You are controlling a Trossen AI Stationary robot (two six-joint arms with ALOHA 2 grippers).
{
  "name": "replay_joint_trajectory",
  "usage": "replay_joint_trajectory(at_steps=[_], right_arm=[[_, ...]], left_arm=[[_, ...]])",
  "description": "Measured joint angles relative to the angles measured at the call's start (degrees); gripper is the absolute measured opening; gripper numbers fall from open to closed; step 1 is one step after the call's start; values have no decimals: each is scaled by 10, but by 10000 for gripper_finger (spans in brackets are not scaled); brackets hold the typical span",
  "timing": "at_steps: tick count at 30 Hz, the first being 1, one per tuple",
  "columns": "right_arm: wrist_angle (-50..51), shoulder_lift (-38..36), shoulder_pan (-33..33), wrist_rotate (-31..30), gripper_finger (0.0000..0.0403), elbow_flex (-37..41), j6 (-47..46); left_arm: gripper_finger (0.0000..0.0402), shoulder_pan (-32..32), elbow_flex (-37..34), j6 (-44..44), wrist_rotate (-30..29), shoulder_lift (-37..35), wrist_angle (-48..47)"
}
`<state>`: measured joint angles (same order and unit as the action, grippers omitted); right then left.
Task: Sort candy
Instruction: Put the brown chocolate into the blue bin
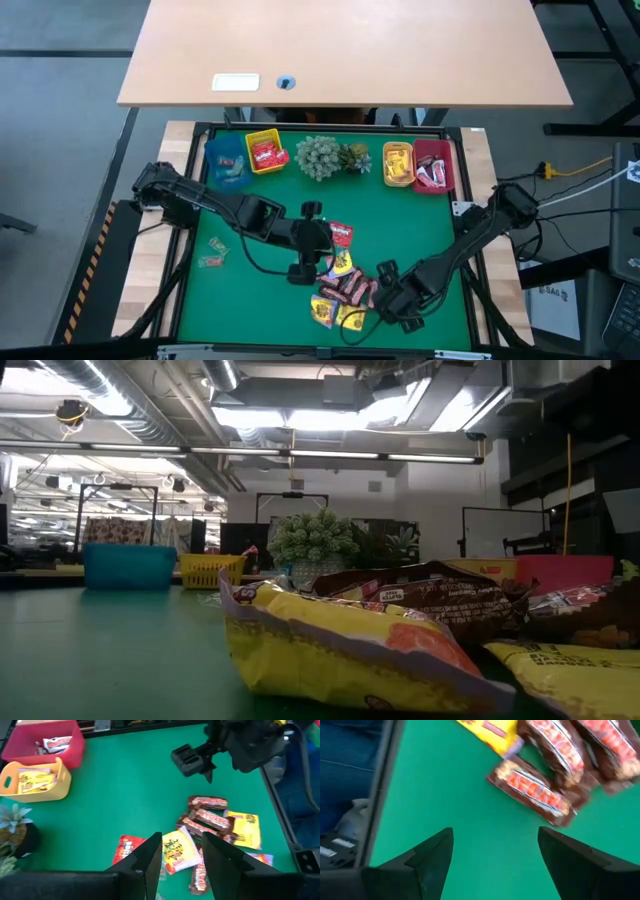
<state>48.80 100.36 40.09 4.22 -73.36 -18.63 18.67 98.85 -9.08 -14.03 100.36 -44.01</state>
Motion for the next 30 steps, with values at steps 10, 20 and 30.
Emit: replay_joint_trajectory(at_steps=[10,20,30], right_arm=[[-54,7,-29,49,292,0,130],[-55,55,-42,56,292,0,238],[-55,105,-41,-47,292,0,256]], left_arm=[[126,6,0,0,-1,0,1],[126,5,0,2,-5,0,0],[126,5,0,2,-5,1,-1]])
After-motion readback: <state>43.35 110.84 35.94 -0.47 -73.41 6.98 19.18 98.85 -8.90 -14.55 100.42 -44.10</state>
